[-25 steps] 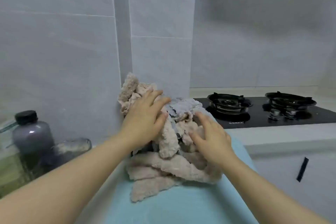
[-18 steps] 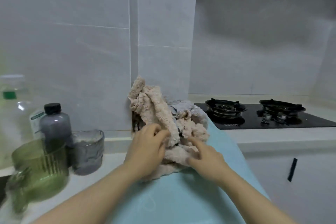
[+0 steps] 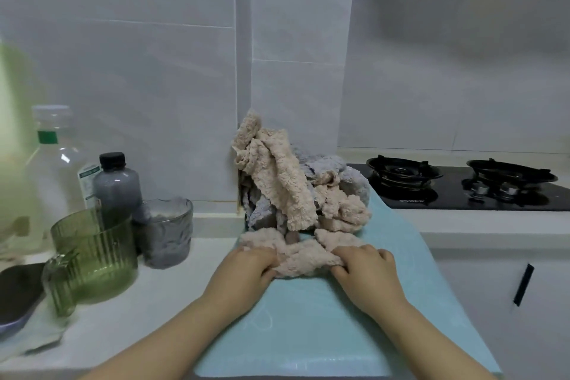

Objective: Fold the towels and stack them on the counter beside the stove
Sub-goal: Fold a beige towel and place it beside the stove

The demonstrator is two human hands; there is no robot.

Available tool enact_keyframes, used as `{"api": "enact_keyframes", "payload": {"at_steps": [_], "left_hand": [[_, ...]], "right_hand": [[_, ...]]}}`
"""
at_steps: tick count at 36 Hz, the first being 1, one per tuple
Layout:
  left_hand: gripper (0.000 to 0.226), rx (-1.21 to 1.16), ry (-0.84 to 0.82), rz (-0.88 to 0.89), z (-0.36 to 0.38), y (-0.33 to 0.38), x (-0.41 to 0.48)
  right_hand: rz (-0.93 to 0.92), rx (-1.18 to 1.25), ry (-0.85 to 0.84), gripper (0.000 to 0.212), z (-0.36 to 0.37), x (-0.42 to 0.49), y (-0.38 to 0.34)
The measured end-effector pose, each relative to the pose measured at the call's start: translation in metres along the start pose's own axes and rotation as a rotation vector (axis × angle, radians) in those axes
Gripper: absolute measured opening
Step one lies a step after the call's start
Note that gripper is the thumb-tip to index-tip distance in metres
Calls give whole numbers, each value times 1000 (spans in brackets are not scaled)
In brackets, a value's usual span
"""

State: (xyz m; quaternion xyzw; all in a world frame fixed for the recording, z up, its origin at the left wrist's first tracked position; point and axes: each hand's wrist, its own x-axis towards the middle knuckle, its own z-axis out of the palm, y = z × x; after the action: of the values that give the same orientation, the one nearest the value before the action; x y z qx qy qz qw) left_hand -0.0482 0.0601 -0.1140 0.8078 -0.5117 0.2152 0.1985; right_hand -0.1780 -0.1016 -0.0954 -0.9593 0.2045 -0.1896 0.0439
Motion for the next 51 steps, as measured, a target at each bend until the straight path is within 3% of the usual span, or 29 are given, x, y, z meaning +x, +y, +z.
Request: {"api": "enact_keyframes", "payload": {"at_steps": [3,5,9,12,14,15,17,19,21,23,25,29,33,34,37,39,41,44,47,49,51], "left_hand": [[18,-38,-93,-71,-13,-9,0],[25,-46,-137,-15,-27,-17,-2],[35,9,-344,98,-44,-34,-11],[52,-250,-386,-92,-49,-30,-11],[47,-447,-209,-256,-44,-22,-6],[39,-458,-102,-285,-39,-20,-2],[48,-397,-23,-298,-25,-17,5],[75,-295,-102,-243,-9,-18,10],[90,-170,-230,-242,4,-20,10],[92,-173,-275,-288,8,-22,8],[80,-273,-243,-328,5,-21,7],[10,-370,-131,-381,2,-19,5],[11,-439,77,-390,-1,-18,1],[8,-433,136,-383,-2,-19,0],[31,-375,283,-288,-3,-18,-1],[29,-360,316,-206,0,-18,-3],[29,-420,262,-203,0,-16,-4],[43,-592,153,-336,-3,-10,-3],[15,-541,49,-496,-4,-14,-1],[32,-469,-132,-590,-7,-17,-3],[44,-428,-200,-612,-9,-17,-3]], "right_hand": [[-58,87,-10,37,-15,2,2],[-69,179,-48,38,-26,0,4],[-71,427,-273,16,-35,-5,12],[-58,637,-235,17,-34,-5,11],[-48,544,-74,19,-29,1,8],[-44,452,-51,30,-26,4,7],[-33,298,-141,51,-16,7,5],[-40,212,-265,64,-2,9,5],[-34,254,-281,65,10,5,7],[-25,368,-179,40,15,2,10],[-25,491,-82,22,16,0,12],[-63,553,94,24,16,-4,12],[-16,573,373,8,13,-5,14],[23,585,441,10,11,-5,16],[82,585,600,24,4,0,22],[92,598,655,22,1,3,22],[68,594,683,10,0,3,22],[-34,568,649,26,7,-2,20],[-64,665,585,30,12,-7,17],[-50,680,583,31,14,-5,16],[-65,630,598,30,17,-2,17]]}}
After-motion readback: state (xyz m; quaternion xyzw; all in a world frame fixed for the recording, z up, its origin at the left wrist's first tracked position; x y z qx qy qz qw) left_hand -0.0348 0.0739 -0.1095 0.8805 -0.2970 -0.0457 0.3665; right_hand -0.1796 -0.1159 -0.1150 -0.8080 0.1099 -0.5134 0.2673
